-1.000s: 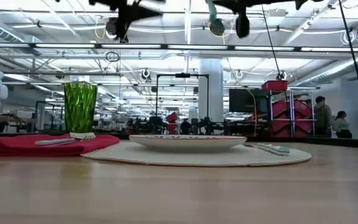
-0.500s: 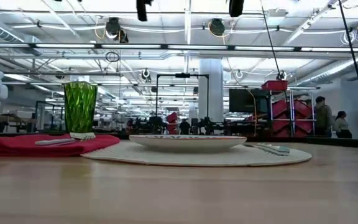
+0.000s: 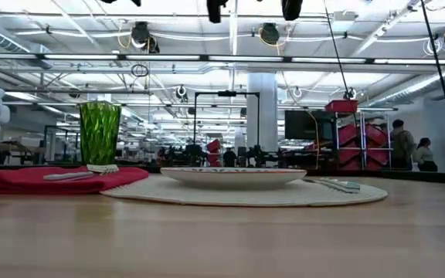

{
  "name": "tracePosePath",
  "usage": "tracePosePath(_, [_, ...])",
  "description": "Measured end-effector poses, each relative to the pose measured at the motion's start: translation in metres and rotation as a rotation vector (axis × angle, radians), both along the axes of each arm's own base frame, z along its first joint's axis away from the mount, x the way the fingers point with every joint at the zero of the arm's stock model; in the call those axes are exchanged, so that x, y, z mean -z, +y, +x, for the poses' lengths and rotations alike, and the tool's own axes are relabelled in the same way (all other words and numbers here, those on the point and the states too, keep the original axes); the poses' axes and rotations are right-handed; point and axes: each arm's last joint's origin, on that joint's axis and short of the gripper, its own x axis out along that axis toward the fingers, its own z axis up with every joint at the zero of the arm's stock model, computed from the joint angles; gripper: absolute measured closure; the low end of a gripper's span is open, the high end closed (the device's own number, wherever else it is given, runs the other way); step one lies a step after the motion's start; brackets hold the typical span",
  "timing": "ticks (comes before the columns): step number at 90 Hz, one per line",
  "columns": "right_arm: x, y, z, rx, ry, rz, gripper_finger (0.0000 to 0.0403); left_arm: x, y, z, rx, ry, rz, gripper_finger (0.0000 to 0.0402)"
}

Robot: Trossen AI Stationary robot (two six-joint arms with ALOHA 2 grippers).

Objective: Set table place
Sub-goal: Put the light green spoon between the white table knife and blue patterned plate on the white tablemat

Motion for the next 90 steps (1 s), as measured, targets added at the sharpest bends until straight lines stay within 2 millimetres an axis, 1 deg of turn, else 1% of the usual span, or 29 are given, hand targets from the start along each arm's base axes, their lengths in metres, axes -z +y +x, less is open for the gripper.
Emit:
tracePosePath(13, [-0.003,0.003,-0.001,-0.094,-0.03,-0.017,0.0396,0.006,0.003,0.007,0.096,0.009,0.006,0.0134])
tracePosePath(26, [-0.007,0.005,-0.002,-0.162,-0.078,-0.044,0.0396,0.0,0.005,0.013,0.195,-0.072,-0.02,0.0134])
tracePosePath(40, [-0.01,0.006,-0.003,-0.182,-0.112,-0.061,0.0396,0.0,0.004,0.025,0.256,-0.09,-0.018,0.0134])
tracePosePath(54, [-0.012,0.006,-0.004,-0.182,-0.127,-0.064,0.0395,0.001,0.004,0.037,0.327,-0.072,-0.046,0.0134])
tracePosePath(65, [-0.012,0.006,-0.004,-0.182,-0.126,-0.063,0.0395,-0.001,0.003,0.04,0.351,-0.074,-0.044,0.0137])
tracePosePath(75, [-0.012,0.006,-0.004,-0.186,-0.125,-0.058,0.0395,-0.001,0.003,0.04,0.355,-0.075,-0.045,0.0163])
tracePosePath(90, [-0.012,0.006,-0.004,-0.209,-0.127,-0.059,0.0395,-0.001,0.003,0.04,0.369,-0.073,-0.041,0.0241])
